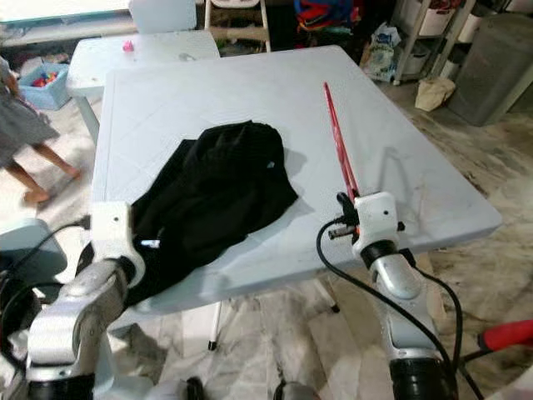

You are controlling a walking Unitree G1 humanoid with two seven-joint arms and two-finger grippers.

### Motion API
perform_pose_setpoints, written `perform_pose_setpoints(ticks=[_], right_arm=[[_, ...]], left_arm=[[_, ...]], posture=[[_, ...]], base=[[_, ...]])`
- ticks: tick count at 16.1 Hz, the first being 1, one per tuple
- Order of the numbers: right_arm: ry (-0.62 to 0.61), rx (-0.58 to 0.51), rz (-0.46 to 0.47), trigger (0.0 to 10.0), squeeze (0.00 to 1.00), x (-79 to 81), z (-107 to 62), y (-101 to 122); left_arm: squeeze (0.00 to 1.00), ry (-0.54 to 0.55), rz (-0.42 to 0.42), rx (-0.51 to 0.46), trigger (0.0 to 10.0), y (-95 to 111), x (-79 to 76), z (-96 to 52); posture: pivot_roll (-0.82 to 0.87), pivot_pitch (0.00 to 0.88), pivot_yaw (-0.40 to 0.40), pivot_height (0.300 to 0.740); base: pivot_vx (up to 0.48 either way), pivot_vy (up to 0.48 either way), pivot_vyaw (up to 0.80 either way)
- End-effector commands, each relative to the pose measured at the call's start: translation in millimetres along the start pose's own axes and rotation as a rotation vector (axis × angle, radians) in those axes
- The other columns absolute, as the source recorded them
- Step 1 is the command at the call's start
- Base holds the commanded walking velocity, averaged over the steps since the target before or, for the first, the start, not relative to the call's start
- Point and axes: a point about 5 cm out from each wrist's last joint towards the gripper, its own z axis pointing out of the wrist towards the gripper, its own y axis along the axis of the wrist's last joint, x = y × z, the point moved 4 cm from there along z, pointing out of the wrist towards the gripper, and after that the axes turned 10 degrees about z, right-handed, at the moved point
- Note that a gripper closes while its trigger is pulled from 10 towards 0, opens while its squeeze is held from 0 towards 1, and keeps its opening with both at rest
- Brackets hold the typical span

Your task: Hang hanger

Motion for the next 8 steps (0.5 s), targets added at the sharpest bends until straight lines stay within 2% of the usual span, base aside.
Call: perform_pose_setpoints(ticks=[1,2,3,4,5,6,8], right_arm=[[0.028,0.074,0.026,10.0,0.00,8.6,-3.1,-20],[0.030,0.073,0.027,10.0,0.00,9.9,-3.1,-19],[0.027,0.075,0.029,10.0,0.00,9.4,-3.4,-20],[0.024,0.076,0.029,10.0,0.00,9.1,-3.6,-21],[0.022,0.078,0.030,10.0,0.00,9.7,-4.1,-21],[0.022,0.078,0.030,10.0,0.00,10.1,-4.1,-21],[0.021,0.076,0.032,10.0,0.00,11.3,-3.7,-21]], left_arm=[[0.00,-0.028,-0.008,0.034,10.0,-3,-3.6,-0.8],[0.00,-0.079,-0.001,0.088,10.0,-9,-10.2,5.6],[0.00,-0.090,0.009,0.096,10.0,-9,-9.3,21.6],[0.00,-0.104,0.009,0.083,10.0,-5,-10.8,30.0],[0.00,-0.152,0.024,0.052,10.0,12,-18.5,52.1],[0.00,-0.165,0.039,0.033,10.0,22,-21.0,59.4],[0.00,-0.196,0.057,-0.042,10.0,62,-34.2,82.1]], posture=[[0.01,0.056,0.018,0.740],[0.01,0.058,0.019,0.740],[0.00,0.060,0.020,0.740],[0.00,0.061,0.018,0.740],[-0.01,0.062,0.015,0.740],[-0.01,0.062,0.015,0.740],[-0.02,0.062,0.012,0.740]], base=[[0.000,0.000,0.00],[0.000,0.000,0.00],[0.000,0.000,0.00],[0.000,0.000,0.00],[0.000,0.000,0.00],[0.000,0.000,0.00],[0.000,0.000,0.00]])
